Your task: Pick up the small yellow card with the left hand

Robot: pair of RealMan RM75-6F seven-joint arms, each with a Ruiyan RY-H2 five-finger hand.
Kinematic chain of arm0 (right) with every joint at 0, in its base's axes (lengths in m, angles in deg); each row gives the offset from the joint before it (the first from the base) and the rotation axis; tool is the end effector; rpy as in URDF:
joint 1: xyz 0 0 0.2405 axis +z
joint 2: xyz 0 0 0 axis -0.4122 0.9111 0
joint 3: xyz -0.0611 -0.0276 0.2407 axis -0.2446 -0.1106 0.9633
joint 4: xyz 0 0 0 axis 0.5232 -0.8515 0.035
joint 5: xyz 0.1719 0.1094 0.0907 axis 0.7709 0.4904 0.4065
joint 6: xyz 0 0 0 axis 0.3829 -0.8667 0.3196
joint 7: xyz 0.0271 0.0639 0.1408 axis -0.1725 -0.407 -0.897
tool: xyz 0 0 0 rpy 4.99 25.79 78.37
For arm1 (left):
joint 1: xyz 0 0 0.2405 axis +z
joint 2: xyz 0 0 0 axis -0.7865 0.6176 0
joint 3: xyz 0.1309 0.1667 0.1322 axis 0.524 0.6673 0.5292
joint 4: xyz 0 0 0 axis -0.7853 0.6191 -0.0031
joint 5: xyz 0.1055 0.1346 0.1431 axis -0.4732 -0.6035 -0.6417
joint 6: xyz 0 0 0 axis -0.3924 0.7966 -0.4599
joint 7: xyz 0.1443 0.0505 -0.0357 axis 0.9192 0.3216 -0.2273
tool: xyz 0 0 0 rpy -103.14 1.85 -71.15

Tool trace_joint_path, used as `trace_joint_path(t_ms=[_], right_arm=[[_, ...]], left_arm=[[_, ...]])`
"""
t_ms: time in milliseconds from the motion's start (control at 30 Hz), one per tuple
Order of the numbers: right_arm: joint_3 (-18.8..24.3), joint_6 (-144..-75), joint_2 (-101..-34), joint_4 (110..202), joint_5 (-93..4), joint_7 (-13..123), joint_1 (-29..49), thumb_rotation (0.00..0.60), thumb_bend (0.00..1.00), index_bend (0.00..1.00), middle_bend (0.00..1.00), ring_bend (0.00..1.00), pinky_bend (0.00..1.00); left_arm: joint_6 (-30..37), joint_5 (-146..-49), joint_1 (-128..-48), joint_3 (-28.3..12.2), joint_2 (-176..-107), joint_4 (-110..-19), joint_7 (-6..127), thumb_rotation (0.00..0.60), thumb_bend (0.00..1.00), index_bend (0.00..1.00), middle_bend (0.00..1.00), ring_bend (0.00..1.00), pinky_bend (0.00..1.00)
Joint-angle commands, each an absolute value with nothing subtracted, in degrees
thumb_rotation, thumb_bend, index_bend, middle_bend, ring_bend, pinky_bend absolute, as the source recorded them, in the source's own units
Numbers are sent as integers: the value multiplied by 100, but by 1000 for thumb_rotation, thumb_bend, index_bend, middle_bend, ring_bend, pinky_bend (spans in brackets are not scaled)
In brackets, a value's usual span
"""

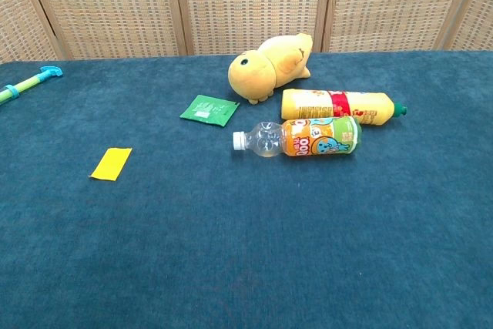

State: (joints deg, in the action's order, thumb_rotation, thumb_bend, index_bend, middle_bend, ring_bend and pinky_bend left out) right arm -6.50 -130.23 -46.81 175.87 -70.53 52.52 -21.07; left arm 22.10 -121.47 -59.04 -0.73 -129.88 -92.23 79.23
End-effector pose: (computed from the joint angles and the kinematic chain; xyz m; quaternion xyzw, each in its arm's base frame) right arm -0.3072 -0.1781 0.1411 0.5968 -0.4203 0.3979 0.5557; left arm -0.2617 0.1935 0.0835 -0.6347 -0.3765 -0.3589 0.5714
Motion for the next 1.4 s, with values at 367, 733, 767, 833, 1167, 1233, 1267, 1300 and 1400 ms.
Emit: trace_joint_path(t_ms=[367,733,767,833,1167,1233,1267,1300,1400], right_arm=[[-665,-13052,-4661,17605,-7091,5234,-2125,600,0,0,0,0,0],[-649,-13029,-4652,17609,-7058,5215,-2119,600,0,0,0,0,0],[-647,-13019,-4652,17605,-7046,5216,-2117,600,0,0,0,0,0],[-640,-12992,-4653,17602,-7017,5219,-2108,600,0,0,0,0,0],[-654,-12968,-4645,17609,-7040,5185,-2099,600,0,0,0,0,0],[-654,-12961,-4641,17608,-7037,5170,-2097,600,0,0,0,0,0],[-655,-12955,-4640,17606,-7034,5164,-2096,600,0,0,0,0,0],[-656,-12951,-4638,17605,-7032,5156,-2095,600,0,0,0,0,0],[-655,-12938,-4635,17604,-7032,5141,-2088,600,0,0,0,0,0]], left_arm=[[2222,-12166,-5901,-86,-12992,-9199,7808,600,84,0,0,0,0],[2126,-12104,-5944,-110,-13009,-9168,7769,600,85,0,0,0,0],[2113,-12093,-5950,-113,-13016,-9161,7770,600,84,0,0,0,0],[2081,-12067,-5965,-120,-13026,-9152,7775,600,84,0,0,0,0],[2048,-12094,-6020,-151,-13104,-9114,7728,600,94,0,0,0,0],[1971,-12034,-6079,-202,-13154,-9078,7727,600,109,0,0,0,0],[1923,-11990,-6118,-239,-13196,-9045,7737,600,125,0,0,0,0],[1857,-11946,-6169,-276,-13248,-9001,7756,600,137,0,0,0,0],[1585,-11781,-6377,-401,-13426,-8820,7906,600,186,0,0,0,0]])
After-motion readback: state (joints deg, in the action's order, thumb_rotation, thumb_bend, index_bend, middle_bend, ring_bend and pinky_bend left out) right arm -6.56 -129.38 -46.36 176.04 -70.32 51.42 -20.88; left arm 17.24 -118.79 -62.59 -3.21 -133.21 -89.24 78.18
